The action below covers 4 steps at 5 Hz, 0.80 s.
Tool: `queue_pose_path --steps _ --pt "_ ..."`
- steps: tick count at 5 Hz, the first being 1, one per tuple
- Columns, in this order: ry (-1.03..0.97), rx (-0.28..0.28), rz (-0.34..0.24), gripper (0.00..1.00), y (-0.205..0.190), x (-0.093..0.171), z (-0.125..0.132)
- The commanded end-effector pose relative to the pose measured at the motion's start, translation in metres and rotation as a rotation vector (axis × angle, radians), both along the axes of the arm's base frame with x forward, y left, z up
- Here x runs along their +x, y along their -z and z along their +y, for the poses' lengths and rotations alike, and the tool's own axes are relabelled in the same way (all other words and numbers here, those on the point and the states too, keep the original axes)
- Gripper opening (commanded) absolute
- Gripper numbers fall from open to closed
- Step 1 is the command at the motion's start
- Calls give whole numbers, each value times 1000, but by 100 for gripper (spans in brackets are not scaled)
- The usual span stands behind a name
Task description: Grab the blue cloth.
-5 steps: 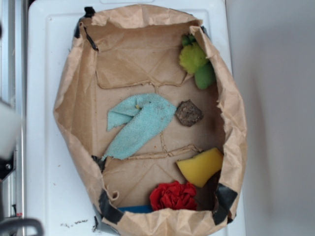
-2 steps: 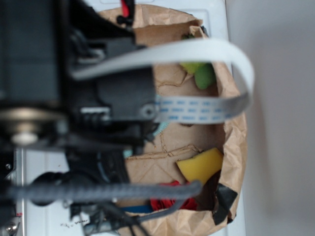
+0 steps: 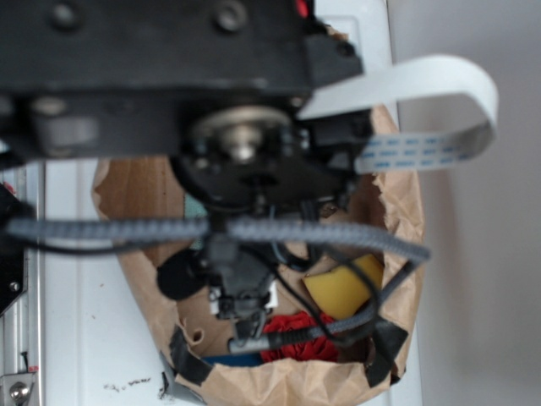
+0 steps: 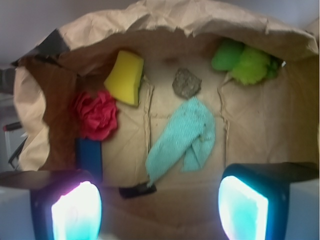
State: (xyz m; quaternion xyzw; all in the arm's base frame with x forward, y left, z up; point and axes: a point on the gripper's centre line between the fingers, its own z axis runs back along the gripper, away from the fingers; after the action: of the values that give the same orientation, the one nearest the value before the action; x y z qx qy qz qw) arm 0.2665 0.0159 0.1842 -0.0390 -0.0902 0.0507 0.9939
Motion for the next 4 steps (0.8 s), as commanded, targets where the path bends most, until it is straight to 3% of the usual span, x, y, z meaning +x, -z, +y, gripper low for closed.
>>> queue_pose_path --steps 1,3,4 --pt "-48 65 -50 100 24 21 19" --pt "-20 125 -22 100 50 14 18" --pt "-20 130 -7 100 62 -5 19"
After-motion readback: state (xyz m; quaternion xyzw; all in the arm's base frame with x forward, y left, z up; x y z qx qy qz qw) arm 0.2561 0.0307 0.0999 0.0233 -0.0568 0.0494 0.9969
